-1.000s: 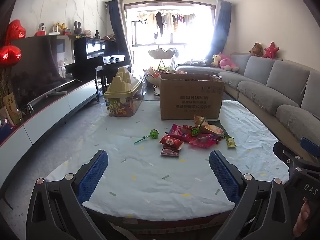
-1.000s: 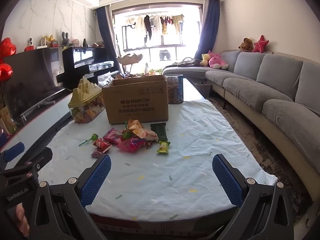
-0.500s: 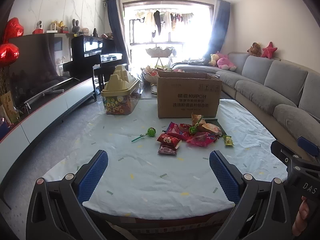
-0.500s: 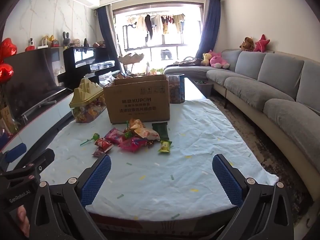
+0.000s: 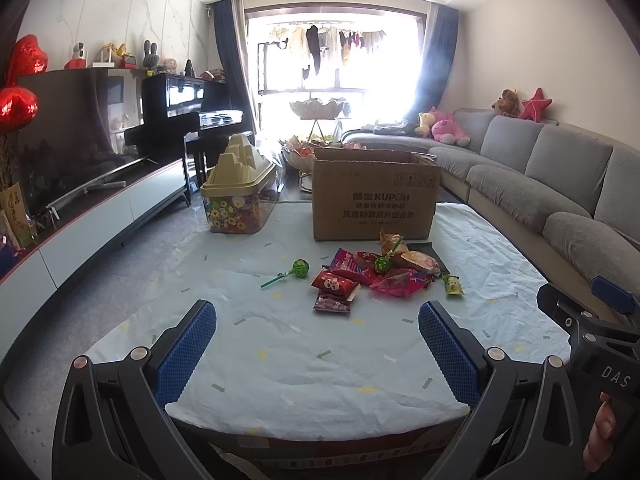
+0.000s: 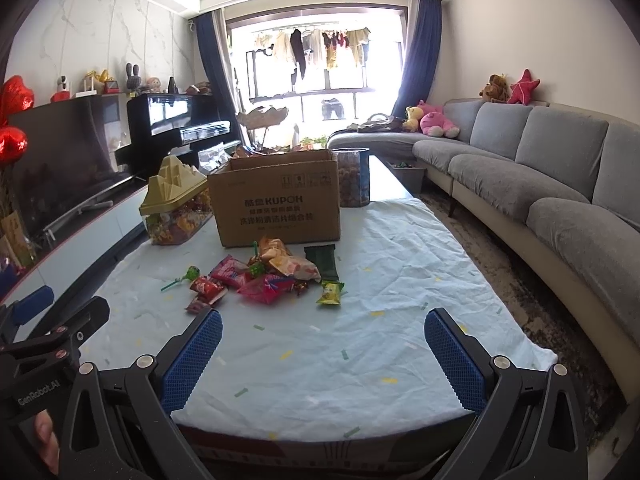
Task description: Organize snacks
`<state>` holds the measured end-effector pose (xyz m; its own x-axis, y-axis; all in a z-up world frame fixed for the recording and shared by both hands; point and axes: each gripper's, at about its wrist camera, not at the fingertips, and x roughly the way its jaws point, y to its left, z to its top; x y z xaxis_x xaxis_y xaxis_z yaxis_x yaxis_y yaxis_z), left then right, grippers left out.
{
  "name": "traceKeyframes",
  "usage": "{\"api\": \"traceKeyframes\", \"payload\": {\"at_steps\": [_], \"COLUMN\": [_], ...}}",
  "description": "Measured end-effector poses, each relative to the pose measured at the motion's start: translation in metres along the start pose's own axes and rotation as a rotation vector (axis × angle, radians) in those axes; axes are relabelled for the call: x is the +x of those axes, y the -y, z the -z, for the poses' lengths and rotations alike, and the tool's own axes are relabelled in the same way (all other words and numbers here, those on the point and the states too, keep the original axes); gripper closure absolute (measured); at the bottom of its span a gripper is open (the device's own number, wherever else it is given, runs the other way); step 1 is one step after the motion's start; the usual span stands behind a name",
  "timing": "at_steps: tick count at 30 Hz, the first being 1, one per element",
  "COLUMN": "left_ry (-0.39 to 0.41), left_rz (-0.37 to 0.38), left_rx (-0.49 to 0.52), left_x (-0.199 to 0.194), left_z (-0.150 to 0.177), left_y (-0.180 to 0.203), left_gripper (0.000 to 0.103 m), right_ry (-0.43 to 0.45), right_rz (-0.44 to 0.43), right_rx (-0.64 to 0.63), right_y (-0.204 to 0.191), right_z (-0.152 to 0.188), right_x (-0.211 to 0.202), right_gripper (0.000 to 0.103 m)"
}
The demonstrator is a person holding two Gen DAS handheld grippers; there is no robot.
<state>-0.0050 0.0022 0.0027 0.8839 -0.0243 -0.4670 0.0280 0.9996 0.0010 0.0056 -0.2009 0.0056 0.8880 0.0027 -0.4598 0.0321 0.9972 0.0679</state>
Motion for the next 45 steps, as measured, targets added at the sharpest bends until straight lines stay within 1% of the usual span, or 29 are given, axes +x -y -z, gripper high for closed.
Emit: {"api": "traceKeyframes", "payload": {"at_steps": [45], "left_ry": [0.022], "left_rz": [0.003], "left_rx": [-0.006], "left_x": [-0.0022], "left_z": [-0.0011], "left_y": [0.0012], "left_gripper": [0.0], "right_ry": [0.004], "right_rz": [-0.007], "right_rx": [-0.004], "right_y": [-0.0013], "right_z": [0.0006], "right_x": [-0.0029], "right_gripper": [0.001]}}
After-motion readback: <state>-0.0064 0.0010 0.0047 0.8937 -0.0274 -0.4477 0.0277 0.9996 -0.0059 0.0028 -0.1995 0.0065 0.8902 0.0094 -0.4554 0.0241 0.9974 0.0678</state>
